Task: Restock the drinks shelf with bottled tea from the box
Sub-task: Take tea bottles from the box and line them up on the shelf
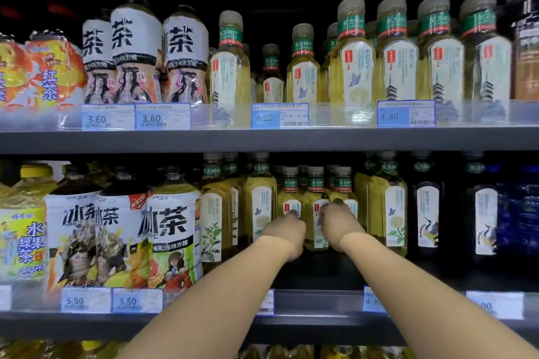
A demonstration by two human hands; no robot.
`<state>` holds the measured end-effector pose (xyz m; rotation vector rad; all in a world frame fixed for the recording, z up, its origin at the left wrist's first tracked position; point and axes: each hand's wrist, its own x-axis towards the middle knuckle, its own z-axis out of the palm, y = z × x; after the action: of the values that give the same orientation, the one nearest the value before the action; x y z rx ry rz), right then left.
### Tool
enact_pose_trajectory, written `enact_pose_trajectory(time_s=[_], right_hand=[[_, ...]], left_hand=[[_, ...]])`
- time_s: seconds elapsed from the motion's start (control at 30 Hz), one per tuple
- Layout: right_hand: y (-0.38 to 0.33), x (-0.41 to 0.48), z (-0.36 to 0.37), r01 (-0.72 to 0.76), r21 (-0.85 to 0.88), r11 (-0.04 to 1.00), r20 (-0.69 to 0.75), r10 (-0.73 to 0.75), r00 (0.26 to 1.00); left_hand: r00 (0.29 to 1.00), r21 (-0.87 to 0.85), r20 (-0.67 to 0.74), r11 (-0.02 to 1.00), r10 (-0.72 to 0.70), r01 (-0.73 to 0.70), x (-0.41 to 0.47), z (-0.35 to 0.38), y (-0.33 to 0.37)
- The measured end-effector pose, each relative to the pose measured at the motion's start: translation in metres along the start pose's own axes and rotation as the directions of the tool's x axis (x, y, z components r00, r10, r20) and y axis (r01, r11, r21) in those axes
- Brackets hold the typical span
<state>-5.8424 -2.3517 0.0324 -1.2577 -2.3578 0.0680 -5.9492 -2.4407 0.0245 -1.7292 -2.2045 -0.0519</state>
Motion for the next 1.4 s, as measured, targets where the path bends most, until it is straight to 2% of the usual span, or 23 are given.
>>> enact_pose_trajectory(time_s=[0.13, 0.3, 0.37, 0.43, 0.47, 0.53, 0.63, 0.7, 0.8, 0.9, 1.13, 1.3, 1.4], right_hand=[[-0.004, 0.000, 0.000, -0.025, 0.097, 0.995, -0.048, 0.030, 0.998], [0.004, -0.001, -0.009, 0.026, 0.150, 0.988, -0.084, -0.014, 0.996], [0.009, -0.001, -0.014, 0.006, 0.192, 0.981, -0.181, 0.029, 0.983], [0.013, -0.001, -0.016, -0.034, 0.223, 0.974, -0.326, 0.107, 0.939], [0.014, -0.001, -0.017, -0.067, 0.215, 0.974, -0.352, 0.141, 0.925], [0.017, -0.001, -0.015, -0.147, 0.206, 0.968, -0.312, 0.207, 0.927], [0.028, 0.012, -0.005, -0.295, 0.307, 0.905, -0.098, 0.338, 0.936], [0.038, 0.022, 0.001, -0.354, 0.300, 0.886, 0.030, 0.363, 0.931], [0.044, 0.027, 0.002, -0.373, 0.304, 0.876, 0.104, 0.359, 0.927], [0.043, 0.028, 0.000, -0.352, 0.246, 0.903, 0.072, 0.345, 0.936], [0.054, 0.026, 0.001, -0.289, 0.367, 0.884, 0.030, 0.299, 0.954], [0.052, 0.027, 0.001, -0.262, 0.277, 0.925, 0.039, 0.261, 0.964], [0.049, 0.027, 0.003, -0.267, 0.292, 0.919, 0.008, 0.277, 0.961]], left_hand=[[0.996, 0.084, -0.046, 0.994, 0.072, -0.068, -0.001, 0.000, 0.000], [0.996, 0.116, -0.060, 0.992, 0.060, -0.053, 0.001, 0.002, 0.004], [0.995, 0.123, -0.083, 0.991, 0.059, -0.048, 0.000, 0.001, 0.005], [0.993, 0.132, -0.100, 0.990, 0.064, -0.050, -0.002, 0.001, 0.005], [0.992, 0.136, -0.104, 0.989, 0.065, -0.051, -0.003, 0.002, 0.005], [0.992, 0.137, -0.110, 0.989, 0.067, -0.052, -0.004, 0.002, 0.005], [0.988, 0.134, -0.128, 0.989, 0.085, -0.067, -0.002, 0.005, 0.004], [0.985, 0.137, -0.138, 0.987, 0.099, -0.080, 0.000, 0.007, 0.004], [0.982, 0.146, -0.158, 0.986, 0.101, -0.078, 0.002, 0.008, 0.003], [0.982, 0.162, -0.170, 0.986, 0.079, -0.051, 0.003, 0.007, 0.005], [0.992, 0.122, -0.125, 0.992, -0.012, 0.028, 0.000, 0.004, 0.001], [0.991, 0.069, -0.130, 0.997, -0.030, 0.039, 0.003, 0.005, 0.006], [0.992, 0.041, -0.118, 0.998, -0.033, 0.038, 0.005, 0.007, 0.008]])
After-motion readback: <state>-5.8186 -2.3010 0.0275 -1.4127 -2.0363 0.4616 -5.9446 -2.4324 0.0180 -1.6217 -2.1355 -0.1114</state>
